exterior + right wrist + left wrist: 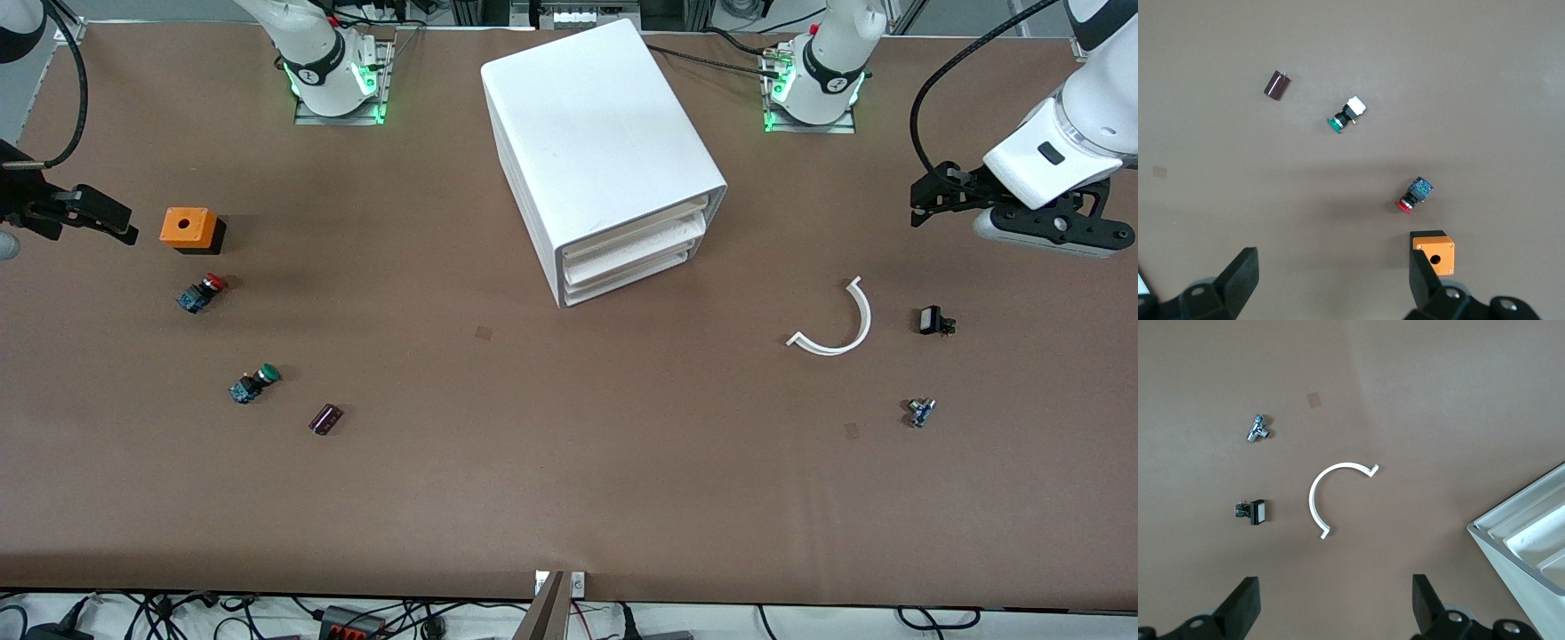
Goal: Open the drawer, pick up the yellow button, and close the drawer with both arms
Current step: 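Reach the left gripper toward the lower drawer handle of the cabinet, then grasp the drawer handle with the left gripper and pull it open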
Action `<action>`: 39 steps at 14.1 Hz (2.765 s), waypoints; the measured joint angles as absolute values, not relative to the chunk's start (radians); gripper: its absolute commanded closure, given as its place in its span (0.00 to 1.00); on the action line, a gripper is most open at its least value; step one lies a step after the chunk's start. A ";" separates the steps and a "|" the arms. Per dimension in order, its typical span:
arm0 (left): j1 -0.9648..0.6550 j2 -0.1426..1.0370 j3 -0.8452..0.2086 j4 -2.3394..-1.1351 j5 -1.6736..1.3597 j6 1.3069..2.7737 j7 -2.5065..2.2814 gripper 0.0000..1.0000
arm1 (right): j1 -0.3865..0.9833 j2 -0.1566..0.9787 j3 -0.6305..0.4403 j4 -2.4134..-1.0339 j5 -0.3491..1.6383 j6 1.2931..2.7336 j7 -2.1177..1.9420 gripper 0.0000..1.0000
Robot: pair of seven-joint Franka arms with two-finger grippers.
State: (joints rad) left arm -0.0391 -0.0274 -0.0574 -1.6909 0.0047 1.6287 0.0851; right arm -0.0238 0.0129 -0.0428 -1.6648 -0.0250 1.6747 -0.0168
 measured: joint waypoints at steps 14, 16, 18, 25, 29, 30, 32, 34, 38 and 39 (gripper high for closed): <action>-0.058 0.004 -0.060 -1.672 -0.150 1.376 0.086 0.00 | -0.023 0.014 -0.043 -1.667 -0.025 1.674 -0.017 0.00; -0.076 0.044 -0.064 -1.672 -0.212 1.319 0.115 0.00 | -0.023 0.017 -0.042 -1.669 -0.025 1.675 -0.017 0.00; -0.101 0.118 -0.068 -1.673 -0.341 1.302 0.170 0.00 | -0.023 0.018 -0.042 -1.669 -0.025 1.675 -0.017 0.00; -0.080 0.420 -0.066 -1.673 -0.803 1.448 0.369 0.00 | -0.023 0.025 -0.040 -1.675 -0.024 1.675 -0.017 0.00; -0.082 0.522 -0.067 -1.735 -0.996 1.491 0.667 0.07 | -0.020 0.031 -0.034 -1.675 -0.024 1.676 -0.017 0.00; -0.081 0.528 -0.067 -1.772 -1.045 1.498 0.718 0.12 | -0.018 0.033 -0.034 -1.675 -0.024 1.677 -0.017 0.00; -0.082 0.528 -0.067 -1.855 -1.140 1.502 0.822 0.26 | -0.012 0.033 -0.034 -1.675 -0.024 1.677 -0.017 0.00; -0.084 0.528 -0.069 -1.905 -1.167 1.503 0.878 0.33 | -0.010 0.033 -0.034 -1.675 -0.024 1.677 -0.017 0.00; -0.086 0.526 -0.097 -1.952 -1.174 1.503 0.893 0.35 | -0.010 0.033 -0.034 -1.675 -0.024 1.677 -0.017 0.00; -0.088 0.524 -0.107 -1.961 -1.177 1.503 0.894 0.35 | -0.010 0.033 -0.034 -1.675 -0.024 1.677 -0.017 0.00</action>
State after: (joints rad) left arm -0.0885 0.5241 -0.1073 -1.9608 -1.1770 1.5032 0.8939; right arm -0.0103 0.0330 -0.0338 -1.6751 -0.0238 1.6775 -0.0168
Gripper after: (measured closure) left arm 0.339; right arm 0.000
